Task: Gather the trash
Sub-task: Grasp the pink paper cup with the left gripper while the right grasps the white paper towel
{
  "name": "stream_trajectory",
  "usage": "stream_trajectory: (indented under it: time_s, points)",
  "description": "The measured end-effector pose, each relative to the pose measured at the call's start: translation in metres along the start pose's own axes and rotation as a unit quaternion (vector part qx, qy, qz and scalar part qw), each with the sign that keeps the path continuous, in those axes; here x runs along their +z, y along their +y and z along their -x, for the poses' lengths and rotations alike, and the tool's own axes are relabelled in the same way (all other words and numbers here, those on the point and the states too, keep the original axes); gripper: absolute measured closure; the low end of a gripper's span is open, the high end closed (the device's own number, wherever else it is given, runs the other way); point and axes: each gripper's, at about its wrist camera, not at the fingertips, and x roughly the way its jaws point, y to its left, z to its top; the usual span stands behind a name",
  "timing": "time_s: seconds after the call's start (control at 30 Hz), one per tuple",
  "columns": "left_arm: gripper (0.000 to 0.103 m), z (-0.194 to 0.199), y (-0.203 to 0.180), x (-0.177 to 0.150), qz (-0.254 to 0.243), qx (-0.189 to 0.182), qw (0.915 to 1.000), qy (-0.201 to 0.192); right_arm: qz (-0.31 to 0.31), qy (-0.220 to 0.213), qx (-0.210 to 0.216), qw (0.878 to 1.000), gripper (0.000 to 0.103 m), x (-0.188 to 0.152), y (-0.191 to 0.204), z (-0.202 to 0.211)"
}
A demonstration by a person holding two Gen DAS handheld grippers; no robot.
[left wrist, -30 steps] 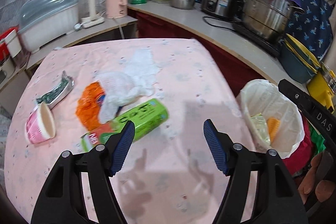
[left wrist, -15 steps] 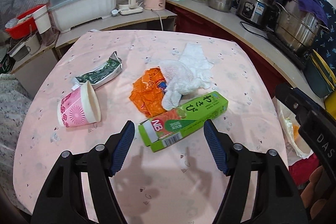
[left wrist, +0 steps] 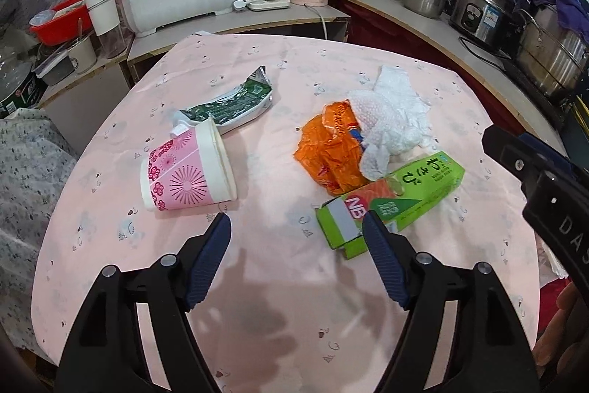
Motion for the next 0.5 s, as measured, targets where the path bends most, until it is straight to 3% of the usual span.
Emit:
stream_trajectory:
  time_s: [0.5]
  points:
    - [0.019,-0.056,0.082,0.033,0.093,0.076,0.9925,0.022,0.013,0.044,0.032,0.998,0.05,0.021,0.027,-0.086]
